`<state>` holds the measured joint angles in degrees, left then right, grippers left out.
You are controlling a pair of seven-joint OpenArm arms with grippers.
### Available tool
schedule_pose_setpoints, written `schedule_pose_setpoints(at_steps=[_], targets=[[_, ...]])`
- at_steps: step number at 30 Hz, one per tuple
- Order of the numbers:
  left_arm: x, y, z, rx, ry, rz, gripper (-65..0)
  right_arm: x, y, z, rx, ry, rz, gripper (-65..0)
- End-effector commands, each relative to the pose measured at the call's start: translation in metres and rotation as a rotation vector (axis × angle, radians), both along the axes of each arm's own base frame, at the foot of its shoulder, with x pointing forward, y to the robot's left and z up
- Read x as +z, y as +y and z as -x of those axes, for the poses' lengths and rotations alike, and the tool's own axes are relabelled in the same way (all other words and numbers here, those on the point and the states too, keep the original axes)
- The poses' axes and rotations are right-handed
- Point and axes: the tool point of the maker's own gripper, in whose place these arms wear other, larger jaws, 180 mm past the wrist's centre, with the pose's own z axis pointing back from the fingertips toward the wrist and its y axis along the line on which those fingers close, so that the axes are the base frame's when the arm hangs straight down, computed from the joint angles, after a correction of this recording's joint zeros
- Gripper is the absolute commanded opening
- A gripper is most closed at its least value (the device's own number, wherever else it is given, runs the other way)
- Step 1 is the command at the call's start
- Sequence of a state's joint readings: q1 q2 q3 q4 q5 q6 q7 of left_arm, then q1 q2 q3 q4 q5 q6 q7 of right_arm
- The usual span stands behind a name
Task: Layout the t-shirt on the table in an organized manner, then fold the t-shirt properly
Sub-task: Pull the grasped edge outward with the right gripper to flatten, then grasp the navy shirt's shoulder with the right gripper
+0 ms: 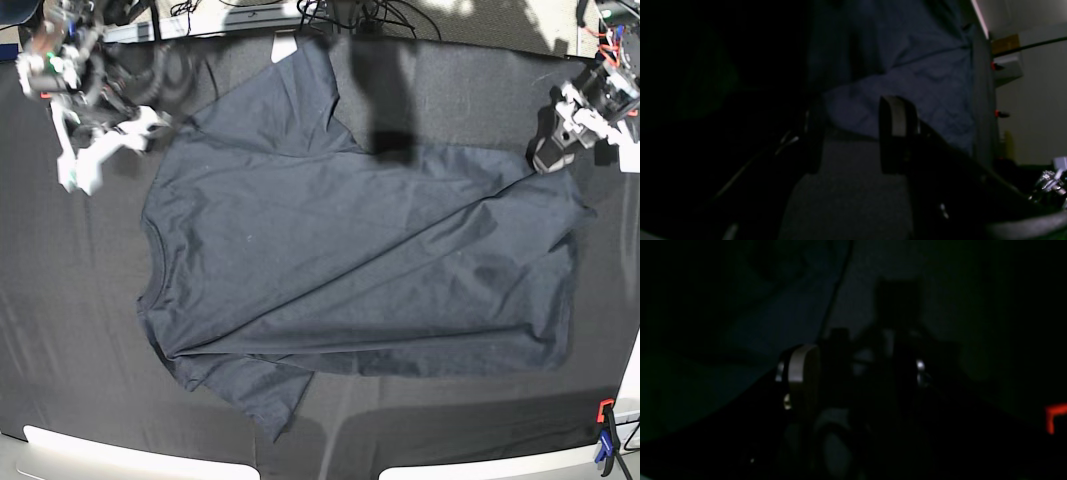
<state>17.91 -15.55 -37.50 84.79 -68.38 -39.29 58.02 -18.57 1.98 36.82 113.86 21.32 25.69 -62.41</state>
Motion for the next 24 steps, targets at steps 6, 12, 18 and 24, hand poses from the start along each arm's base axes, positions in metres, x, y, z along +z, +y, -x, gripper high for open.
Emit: schedule_pose_setpoints(at_steps=[6, 12, 18, 24], targets=[[0.037, 0.002, -0.013, -0.037, -0.112, -0.062, -40.5, -0.009, 0.011, -0.005, 0.033, 0.006, -0.051, -31.2], [0.045, 0.021, -0.013, -0.013, -0.124, -0.105, -40.5, -0.028, 0.033, -0.002, 0.062, 0.047, -0.112, -31.2], [0.052, 0.041, -0.01, 0.04, -0.136, -0.131, -40.5, -0.027, 0.057, -0.012, 0.033, -0.022, -0.179, -31.3], [0.053, 0.045, -0.009, 0.051, -0.137, -0.136, -40.5, -0.029, 0.051, -0.014, 0.01, -0.039, -0.127, -60.9]])
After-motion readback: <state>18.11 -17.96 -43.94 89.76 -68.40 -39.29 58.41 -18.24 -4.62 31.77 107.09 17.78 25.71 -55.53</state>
